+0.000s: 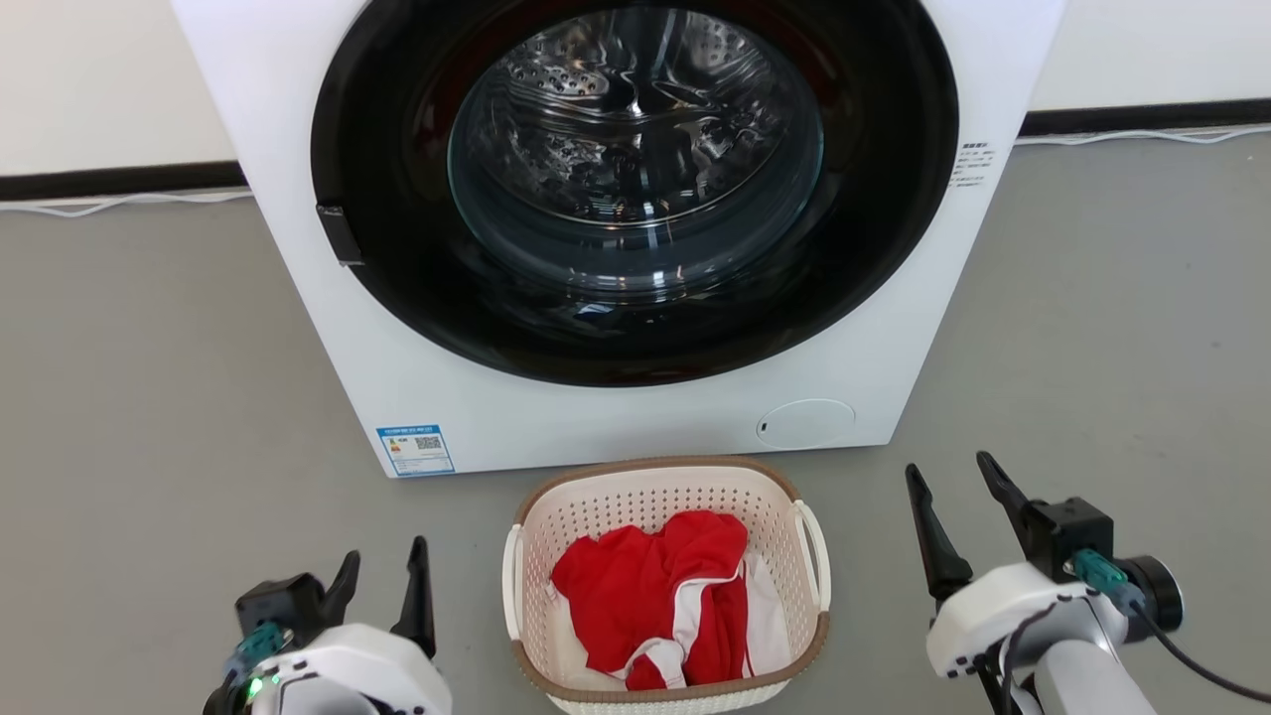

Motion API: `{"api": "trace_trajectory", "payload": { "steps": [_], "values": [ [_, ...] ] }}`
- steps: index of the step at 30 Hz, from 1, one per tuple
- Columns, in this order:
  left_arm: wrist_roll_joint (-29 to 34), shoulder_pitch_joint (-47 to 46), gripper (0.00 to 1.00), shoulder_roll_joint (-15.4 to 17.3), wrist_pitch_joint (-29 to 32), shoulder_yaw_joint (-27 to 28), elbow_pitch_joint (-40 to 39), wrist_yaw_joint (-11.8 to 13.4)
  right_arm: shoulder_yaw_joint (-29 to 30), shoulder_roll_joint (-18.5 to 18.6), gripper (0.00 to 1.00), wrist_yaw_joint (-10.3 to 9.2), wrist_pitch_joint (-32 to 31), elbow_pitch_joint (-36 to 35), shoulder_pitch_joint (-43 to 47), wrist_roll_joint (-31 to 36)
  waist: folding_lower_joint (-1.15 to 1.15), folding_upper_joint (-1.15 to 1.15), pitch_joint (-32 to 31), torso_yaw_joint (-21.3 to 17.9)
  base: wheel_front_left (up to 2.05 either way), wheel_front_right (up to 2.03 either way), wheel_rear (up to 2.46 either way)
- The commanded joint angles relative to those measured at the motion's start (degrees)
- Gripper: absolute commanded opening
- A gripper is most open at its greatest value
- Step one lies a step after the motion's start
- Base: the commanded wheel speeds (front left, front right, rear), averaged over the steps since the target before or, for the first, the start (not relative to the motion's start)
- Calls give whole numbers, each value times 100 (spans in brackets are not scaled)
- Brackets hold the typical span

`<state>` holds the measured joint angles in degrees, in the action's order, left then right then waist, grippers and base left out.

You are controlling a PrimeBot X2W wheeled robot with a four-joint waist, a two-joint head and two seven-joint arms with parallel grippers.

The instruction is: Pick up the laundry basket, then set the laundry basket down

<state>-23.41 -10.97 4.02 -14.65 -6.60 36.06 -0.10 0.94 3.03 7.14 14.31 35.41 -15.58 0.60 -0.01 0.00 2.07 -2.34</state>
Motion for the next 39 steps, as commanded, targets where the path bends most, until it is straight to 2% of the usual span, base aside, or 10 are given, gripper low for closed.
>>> {"api": "trace_trajectory", "payload": {
  "steps": [1,17,31,32,39],
  "values": [
    [91,-6,100,64,-35,267,-208,-26,-92,-15,100,35,69,-202,26,72,1,0,-48,-27,0,0,0],
    [357,649,100,-80,-35,1050,-793,-130,30,-15,100,35,69,-791,663,49,1,0,-291,-66,0,0,0],
    [414,814,100,-111,-35,1258,-966,-148,60,-15,100,35,69,-931,848,27,1,0,-351,9,0,0,0],
    [374,935,0,-178,3,1079,-796,-144,221,-20,0,0,-2,-729,963,4,1,0,-352,9,0,0,0],
    [121,936,0,-214,112,1118,-641,-164,297,-37,0,-4,-140,-569,985,-314,6,0,-351,18,0,0,0]
  ]
}}
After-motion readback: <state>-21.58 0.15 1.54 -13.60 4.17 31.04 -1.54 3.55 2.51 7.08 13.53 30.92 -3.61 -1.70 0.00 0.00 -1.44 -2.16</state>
